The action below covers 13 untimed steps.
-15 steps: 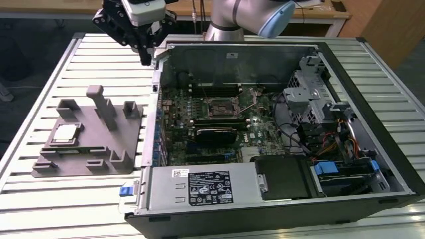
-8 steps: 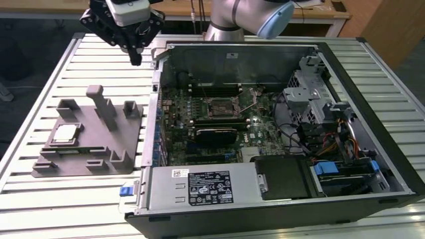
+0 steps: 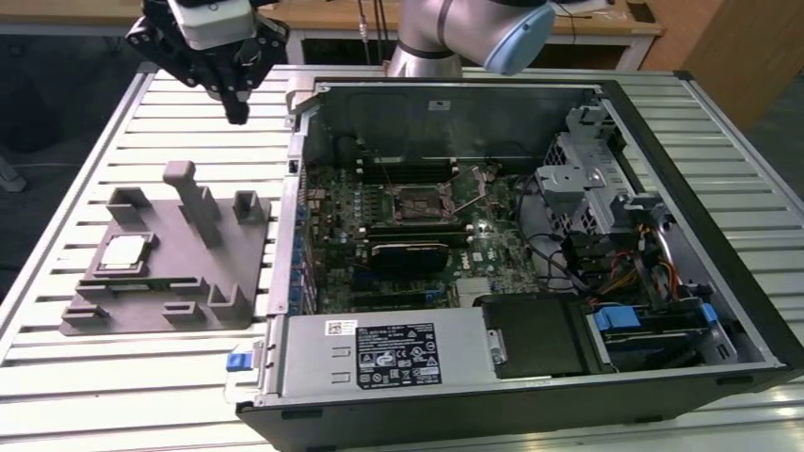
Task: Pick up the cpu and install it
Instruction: 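Reach for the cpu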
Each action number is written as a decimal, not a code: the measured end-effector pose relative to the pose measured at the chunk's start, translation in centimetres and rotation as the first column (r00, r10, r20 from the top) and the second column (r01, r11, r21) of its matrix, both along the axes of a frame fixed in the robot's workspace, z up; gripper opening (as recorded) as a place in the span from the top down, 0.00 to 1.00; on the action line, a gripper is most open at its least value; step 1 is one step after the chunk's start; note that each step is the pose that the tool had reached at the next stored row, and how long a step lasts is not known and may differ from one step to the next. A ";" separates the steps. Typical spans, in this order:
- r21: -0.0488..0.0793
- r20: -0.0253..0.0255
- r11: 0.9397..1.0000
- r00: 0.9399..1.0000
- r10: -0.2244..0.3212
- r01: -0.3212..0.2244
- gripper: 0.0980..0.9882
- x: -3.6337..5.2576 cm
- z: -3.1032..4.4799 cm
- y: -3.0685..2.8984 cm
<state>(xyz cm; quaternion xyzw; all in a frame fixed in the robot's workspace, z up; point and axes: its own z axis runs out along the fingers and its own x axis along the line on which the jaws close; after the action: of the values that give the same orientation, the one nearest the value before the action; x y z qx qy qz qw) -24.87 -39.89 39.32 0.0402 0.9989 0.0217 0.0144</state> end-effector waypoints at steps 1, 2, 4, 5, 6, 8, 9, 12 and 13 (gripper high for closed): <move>0.000 0.000 1.000 1.000 0.000 0.000 0.99 -0.26 -0.01 0.00; 0.000 0.000 1.000 1.000 0.000 0.000 0.99 -0.50 -0.03 0.00; 0.000 0.000 1.000 1.000 0.000 0.000 0.99 -0.90 -0.07 0.00; 0.000 0.000 1.000 1.000 0.000 0.000 0.99 -1.09 -0.12 0.00; 0.000 0.000 1.000 1.000 0.000 0.000 0.99 -1.26 -0.16 0.00; 0.000 0.000 1.000 1.000 0.000 0.000 0.99 -1.61 -0.27 0.00; 0.000 0.000 1.000 1.000 0.000 0.000 0.99 -1.78 -0.33 0.00; 0.000 0.000 1.000 1.000 0.000 0.000 0.99 -2.25 -0.50 0.00; 0.000 0.000 1.000 1.000 0.000 0.000 0.99 -2.41 -0.56 0.00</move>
<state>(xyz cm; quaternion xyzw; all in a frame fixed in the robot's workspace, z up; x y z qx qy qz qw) -27.29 -39.90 38.76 0.0404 0.9988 0.0217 0.0145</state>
